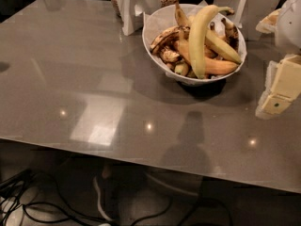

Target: Pick banana from white bowl

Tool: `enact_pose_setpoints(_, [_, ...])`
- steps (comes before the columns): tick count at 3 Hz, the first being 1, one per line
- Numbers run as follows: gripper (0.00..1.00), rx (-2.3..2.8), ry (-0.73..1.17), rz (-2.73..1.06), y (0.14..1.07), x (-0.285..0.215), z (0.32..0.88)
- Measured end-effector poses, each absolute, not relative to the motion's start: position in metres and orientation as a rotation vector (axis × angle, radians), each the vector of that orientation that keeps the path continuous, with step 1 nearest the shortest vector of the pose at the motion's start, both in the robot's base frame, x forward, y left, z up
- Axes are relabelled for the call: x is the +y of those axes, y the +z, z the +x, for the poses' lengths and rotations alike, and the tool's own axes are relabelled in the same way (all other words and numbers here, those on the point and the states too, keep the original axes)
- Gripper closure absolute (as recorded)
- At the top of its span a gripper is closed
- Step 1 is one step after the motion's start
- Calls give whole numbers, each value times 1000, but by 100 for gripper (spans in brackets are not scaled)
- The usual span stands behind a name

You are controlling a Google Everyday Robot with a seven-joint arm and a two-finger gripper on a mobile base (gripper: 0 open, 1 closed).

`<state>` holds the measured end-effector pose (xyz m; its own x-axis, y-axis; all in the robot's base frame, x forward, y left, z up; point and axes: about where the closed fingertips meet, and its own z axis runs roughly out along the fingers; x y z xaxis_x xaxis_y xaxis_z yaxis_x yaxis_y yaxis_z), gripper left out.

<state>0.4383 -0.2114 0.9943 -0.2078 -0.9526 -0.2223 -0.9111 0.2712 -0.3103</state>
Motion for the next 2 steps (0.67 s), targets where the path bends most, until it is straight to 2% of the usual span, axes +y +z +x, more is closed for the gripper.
enact_pose_setpoints(2, [0,2152,-143,-1631,1000,-203,449])
